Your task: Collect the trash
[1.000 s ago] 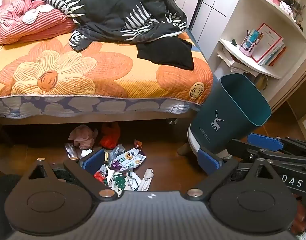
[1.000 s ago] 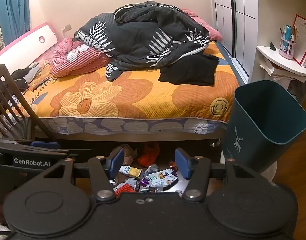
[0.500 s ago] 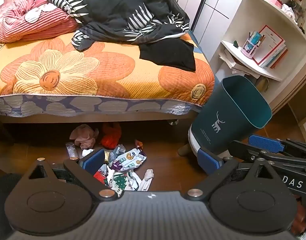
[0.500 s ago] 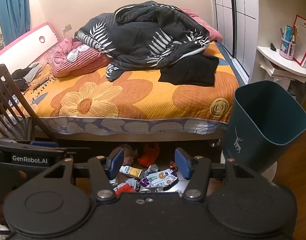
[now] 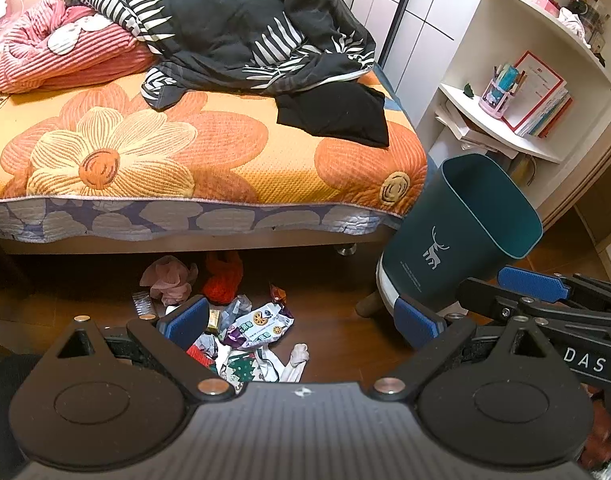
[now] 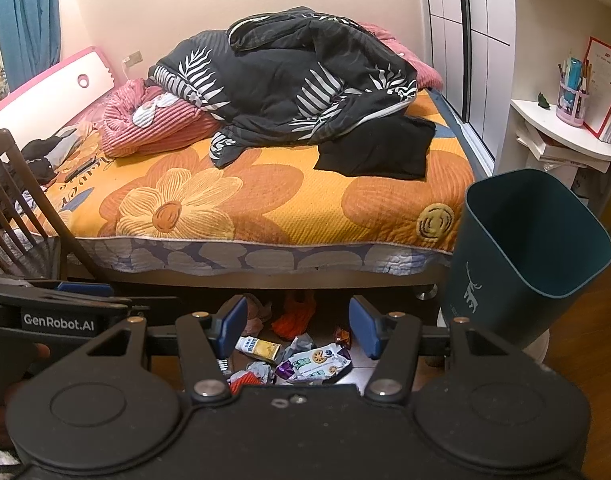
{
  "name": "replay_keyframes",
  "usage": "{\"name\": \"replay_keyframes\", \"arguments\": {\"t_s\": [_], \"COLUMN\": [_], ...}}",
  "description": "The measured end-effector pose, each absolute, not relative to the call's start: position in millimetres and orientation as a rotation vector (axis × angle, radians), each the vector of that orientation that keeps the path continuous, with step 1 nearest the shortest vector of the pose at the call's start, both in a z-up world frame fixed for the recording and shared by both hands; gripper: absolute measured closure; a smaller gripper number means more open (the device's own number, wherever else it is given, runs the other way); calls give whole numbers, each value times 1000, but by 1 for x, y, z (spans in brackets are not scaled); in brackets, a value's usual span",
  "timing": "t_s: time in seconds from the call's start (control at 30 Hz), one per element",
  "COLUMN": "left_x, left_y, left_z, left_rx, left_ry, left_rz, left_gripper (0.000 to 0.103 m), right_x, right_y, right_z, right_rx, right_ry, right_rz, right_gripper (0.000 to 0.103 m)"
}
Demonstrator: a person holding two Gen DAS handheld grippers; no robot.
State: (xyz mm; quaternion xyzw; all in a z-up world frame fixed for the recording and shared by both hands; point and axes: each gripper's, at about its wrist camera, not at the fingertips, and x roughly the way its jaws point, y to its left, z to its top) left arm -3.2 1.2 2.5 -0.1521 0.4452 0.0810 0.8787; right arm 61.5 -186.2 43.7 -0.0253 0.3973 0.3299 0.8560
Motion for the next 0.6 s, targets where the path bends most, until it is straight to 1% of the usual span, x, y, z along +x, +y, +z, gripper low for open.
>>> {"name": "replay_keyframes", "arguments": {"t_s": [0.6], "left_x": [-2], "left_y": [0], "left_z": [0], "left_rx": [-317], "left_ry": [936], "left_rz": [162], "left_gripper": [4], "right_x": [56], "right_y": [-186], "right_z": [44], "right_rx": [-59], "right_ry": [835], "right_rz": [695], "right_gripper": [46]}}
